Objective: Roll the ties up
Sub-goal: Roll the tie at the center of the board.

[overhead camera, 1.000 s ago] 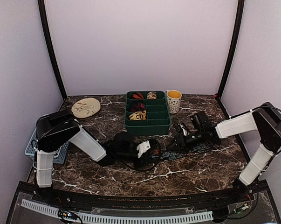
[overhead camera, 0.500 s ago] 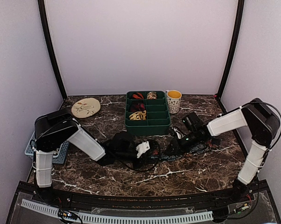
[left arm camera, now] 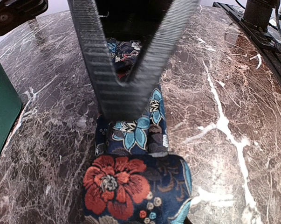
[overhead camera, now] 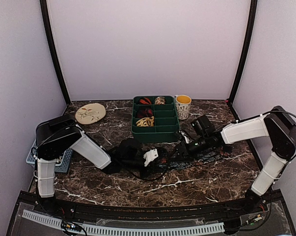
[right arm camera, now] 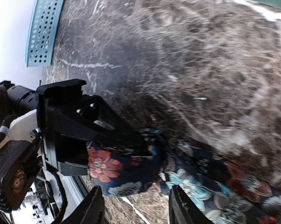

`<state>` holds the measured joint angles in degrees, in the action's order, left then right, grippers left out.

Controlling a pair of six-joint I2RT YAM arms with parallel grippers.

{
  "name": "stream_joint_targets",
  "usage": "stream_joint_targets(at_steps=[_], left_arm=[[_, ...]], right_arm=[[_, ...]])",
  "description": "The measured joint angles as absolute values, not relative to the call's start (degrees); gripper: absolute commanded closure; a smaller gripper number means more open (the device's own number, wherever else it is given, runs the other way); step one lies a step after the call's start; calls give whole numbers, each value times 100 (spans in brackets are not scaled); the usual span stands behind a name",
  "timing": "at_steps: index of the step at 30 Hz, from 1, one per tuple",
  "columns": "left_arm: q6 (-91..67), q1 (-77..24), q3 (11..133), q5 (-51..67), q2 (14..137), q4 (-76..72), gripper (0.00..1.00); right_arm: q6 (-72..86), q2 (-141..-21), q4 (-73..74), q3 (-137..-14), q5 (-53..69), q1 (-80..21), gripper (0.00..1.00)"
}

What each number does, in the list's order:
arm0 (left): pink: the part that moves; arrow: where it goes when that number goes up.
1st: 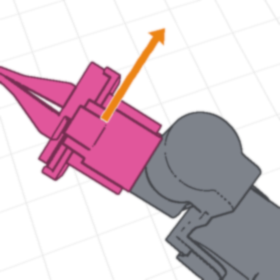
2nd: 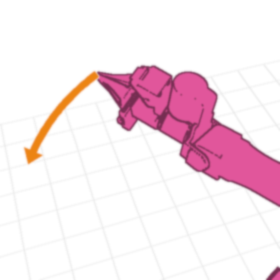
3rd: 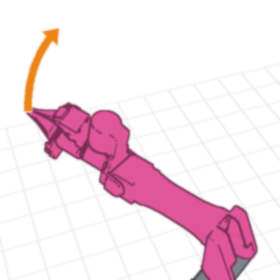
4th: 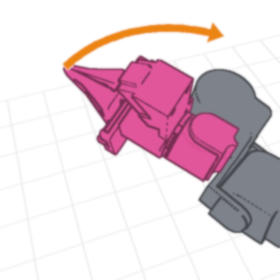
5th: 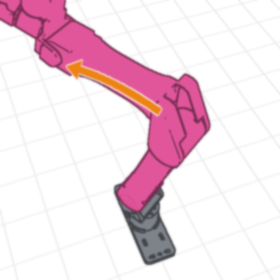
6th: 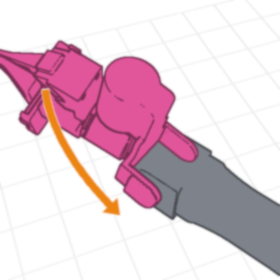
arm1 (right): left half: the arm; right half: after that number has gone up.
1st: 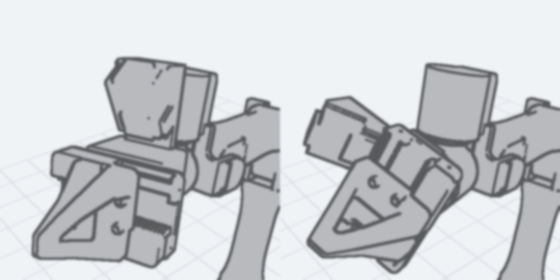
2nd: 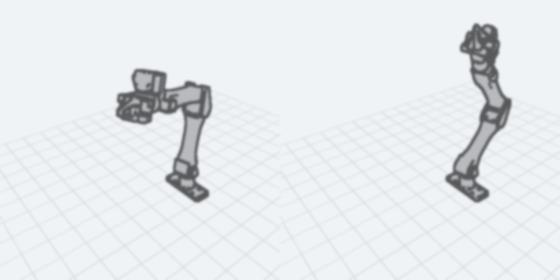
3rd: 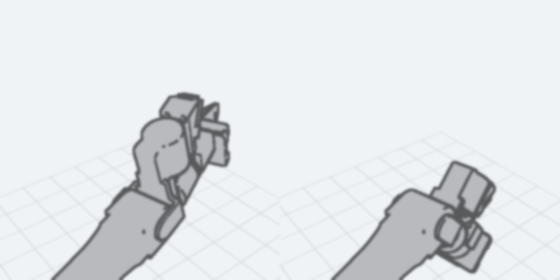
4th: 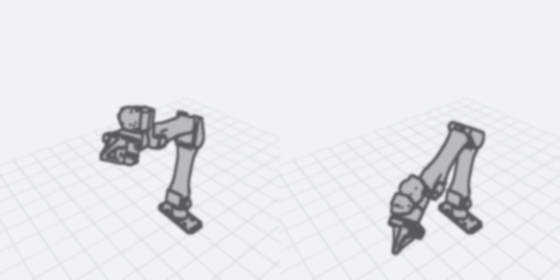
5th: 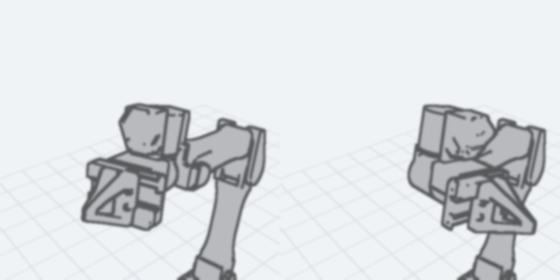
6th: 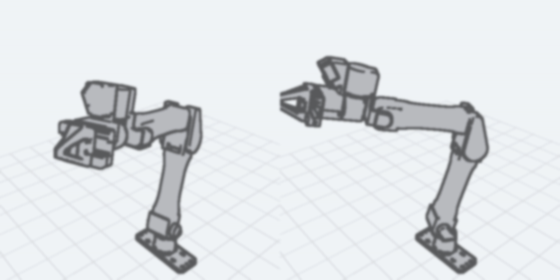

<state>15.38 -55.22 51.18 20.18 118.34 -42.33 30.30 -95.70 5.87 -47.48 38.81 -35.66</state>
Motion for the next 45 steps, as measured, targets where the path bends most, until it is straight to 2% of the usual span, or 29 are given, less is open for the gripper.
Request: stream_joint_targets(at_steps=[4, 7, 9, 12, 14, 16, 19, 21, 25, 27, 30, 40, 43, 45], left_arm=[[1538, -5524, 5120, 1975, 11802, -4163, 75], [1538, -5524, 5113, 1953, 11778, -4119, 75], [1540, -5524, 5089, 1929, 11736, -4077, 75], [1540, -5522, 5072, 1907, 11703, -4014, 75], [1540, -5522, 5072, 1900, 11701, -3997, 73], [1538, -5522, 5072, 1903, 11697, -3977, 66], [1540, -5511, 5072, 1898, 11690, -3948, 47], [1505, -5494, 5043, 1883, 11690, -3922, 39], [1358, -5450, 4893, 1859, 11614, -4018, 28], [1236, -5446, 4783, 1861, 11579, -4132, 18], [980, -5433, 4580, 1944, 11574, -4499, 14], [-32, -5658, 4436, 1916, 12283, -6440, 15], [-165, -5695, 4768, 1857, 12648, -6849, 20], [-235, -5714, 5009, 1804, 12846, -6980, 31]], right_arm=[[3251, -9725, 375, -4836, 4010, -3806, 53], [3374, -9887, 242, -4928, 4053, -3946, 58], [3428, -10012, 178, -5006, 4056, -4003, 66], [3459, -10186, 113, -5092, 4058, -4027, 88], [3474, -10245, 78, -5124, 4080, -4027, 98], [3481, -10248, 54, -5153, 4082, -4012, 100], [3450, -10263, 38, -5159, 4069, -4007, 100], [3430, -10287, 1, -5151, 4060, -3992, 100], [3341, -10296, -137, -5019, 4066, -3881, 100], [3291, -10296, -250, -4893, 4082, -3791, 100], [3183, -10291, -443, -4659, 4097, -3601, 100], [2847, -10285, -657, -4276, 4062, -3284, 100], [2836, -10287, -744, -4235, 4064, -3284, 100], [2838, -10285, -786, -4217, 4066, -3284, 100]])
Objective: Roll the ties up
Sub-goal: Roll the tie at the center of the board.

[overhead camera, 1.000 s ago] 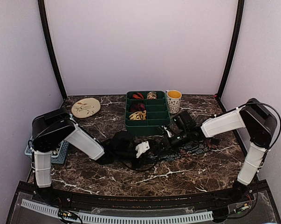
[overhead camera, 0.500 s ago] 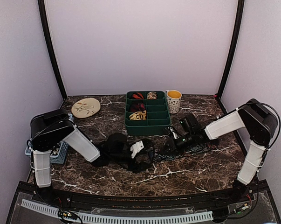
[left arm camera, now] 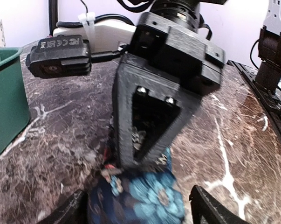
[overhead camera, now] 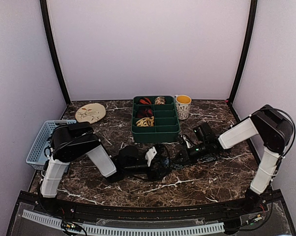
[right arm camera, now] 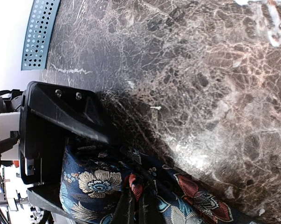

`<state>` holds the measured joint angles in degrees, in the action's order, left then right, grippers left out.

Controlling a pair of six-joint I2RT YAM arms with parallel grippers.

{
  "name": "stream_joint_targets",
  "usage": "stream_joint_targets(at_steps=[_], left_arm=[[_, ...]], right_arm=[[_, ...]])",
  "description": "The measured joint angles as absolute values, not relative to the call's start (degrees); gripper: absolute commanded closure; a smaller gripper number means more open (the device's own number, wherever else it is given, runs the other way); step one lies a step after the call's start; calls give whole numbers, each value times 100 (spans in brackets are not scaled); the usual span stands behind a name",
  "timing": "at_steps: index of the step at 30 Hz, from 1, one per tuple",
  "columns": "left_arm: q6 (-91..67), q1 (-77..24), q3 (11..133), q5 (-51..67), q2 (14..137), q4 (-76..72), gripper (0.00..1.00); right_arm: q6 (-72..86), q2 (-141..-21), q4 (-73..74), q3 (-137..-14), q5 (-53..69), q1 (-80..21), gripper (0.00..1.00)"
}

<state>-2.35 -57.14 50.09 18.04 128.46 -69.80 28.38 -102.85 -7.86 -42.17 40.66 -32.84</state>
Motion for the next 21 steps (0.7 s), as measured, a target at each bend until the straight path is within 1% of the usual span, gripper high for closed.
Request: stream_joint_targets(at_steps=[2, 4, 5, 6, 7, 10, 13, 17, 21], left_arm=[[-311, -5717, 5218, 1732, 12999, -7046, 46], [-344, -5714, 5389, 1653, 13082, -6980, 59], [-349, -5714, 5433, 1656, 13087, -6912, 64], [-307, -5719, 5437, 1649, 13082, -6855, 67], [-294, -5719, 5433, 1640, 13080, -6834, 70], [-71, -5730, 5363, 1634, 12910, -6547, 74], [322, -5701, 5240, 1638, 12495, -5822, 75], [836, -5673, 5205, 1586, 12079, -4895, 75], [1201, -5673, 5282, 1496, 11867, -4259, 75]], right_arm=[[2856, -10283, -836, -4193, 4066, -3284, 100], [2880, -10265, -862, -4174, 4047, -3284, 95], [2899, -10254, -869, -4169, 4021, -3284, 91], [2902, -10241, -878, -4167, 3999, -3282, 85], [2910, -10219, -860, -4165, 3966, -3282, 77], [2971, -10057, -716, -4128, 3870, -3269, 60], [3061, -9789, -530, -4115, 3811, -3260, 50], [3286, -9483, -338, -4119, 3876, -3269, 47], [3459, -9421, -248, -4294, 3994, -3406, 49]])
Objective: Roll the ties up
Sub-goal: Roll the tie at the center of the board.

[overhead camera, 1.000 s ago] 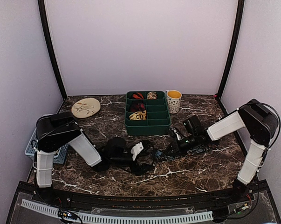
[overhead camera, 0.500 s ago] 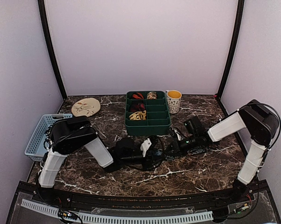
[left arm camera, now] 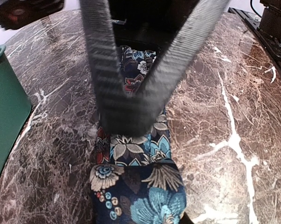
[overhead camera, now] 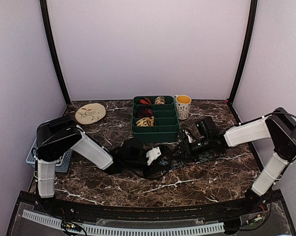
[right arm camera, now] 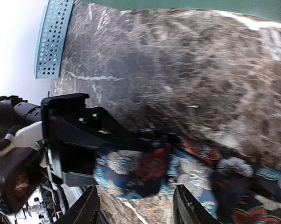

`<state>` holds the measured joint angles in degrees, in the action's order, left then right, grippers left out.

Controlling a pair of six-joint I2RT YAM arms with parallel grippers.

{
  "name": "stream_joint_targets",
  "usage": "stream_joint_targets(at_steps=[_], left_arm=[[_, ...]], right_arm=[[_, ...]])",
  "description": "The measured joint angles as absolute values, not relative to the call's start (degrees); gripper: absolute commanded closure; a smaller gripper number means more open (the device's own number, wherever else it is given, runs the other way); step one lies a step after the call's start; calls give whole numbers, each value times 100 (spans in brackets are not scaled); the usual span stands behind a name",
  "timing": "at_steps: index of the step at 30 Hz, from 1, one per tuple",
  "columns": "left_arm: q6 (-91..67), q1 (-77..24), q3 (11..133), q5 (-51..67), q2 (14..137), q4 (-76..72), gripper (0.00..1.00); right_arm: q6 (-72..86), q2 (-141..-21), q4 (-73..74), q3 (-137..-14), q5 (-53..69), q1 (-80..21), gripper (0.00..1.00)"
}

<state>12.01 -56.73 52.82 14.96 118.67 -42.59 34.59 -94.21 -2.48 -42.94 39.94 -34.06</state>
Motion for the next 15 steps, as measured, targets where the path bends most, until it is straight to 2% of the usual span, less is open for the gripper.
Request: stream_joint_targets(at_steps=[3, 8, 15], left_arm=[[1326, -5675, 5380, 1452, 11821, -3979, 74], [1361, -5675, 5441, 1452, 11806, -3813, 74], [1369, -5671, 5452, 1455, 11804, -3750, 74]], right_arm=[[3516, -9526, -204, -4512, 4064, -3636, 52], [3538, -9933, -139, -4772, 4084, -3903, 64], [3435, -10110, 69, -4969, 3992, -3905, 98]])
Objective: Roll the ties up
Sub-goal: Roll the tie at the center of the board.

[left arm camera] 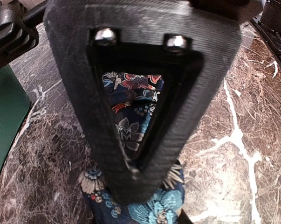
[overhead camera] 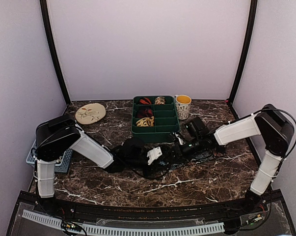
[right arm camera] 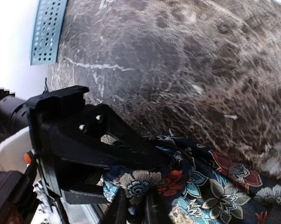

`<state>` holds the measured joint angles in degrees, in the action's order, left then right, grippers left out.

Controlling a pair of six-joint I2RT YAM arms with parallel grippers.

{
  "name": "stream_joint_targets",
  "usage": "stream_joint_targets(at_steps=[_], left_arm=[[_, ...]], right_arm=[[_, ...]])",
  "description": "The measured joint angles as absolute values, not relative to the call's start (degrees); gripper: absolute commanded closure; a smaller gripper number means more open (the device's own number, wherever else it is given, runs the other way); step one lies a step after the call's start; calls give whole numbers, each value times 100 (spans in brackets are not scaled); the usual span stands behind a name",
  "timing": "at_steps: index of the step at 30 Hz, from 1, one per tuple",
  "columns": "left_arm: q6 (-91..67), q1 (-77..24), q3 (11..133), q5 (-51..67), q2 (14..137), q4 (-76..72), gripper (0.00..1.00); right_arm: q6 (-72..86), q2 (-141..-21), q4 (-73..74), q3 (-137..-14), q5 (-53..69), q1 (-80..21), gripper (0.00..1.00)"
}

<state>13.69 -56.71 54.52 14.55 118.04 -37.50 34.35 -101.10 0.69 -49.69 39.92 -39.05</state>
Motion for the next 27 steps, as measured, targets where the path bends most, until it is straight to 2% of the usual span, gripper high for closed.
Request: stream_joint_targets(at_steps=[3, 7, 10, 18, 27], left_arm=[[1376, -5651, 5463, 1476, 11804, -3719, 68], [1387, -5629, 5496, 1485, 11804, -3632, 44], [1308, -5581, 5365, 1446, 11797, -3708, 32], [679, -5513, 4473, 1426, 11640, -4915, 16], [30, -5682, 4635, 1426, 12379, -6344, 15]], right_arm=[[3404, -10108, 54, -4984, 3981, -3892, 100], [3389, -10127, 1, -4967, 3959, -3883, 100], [3389, -10136, -115, -4895, 3970, -3820, 100], [3280, -10171, -373, -4495, 4147, -3286, 100], [3050, -10318, -696, -4136, 4276, -3020, 100]])
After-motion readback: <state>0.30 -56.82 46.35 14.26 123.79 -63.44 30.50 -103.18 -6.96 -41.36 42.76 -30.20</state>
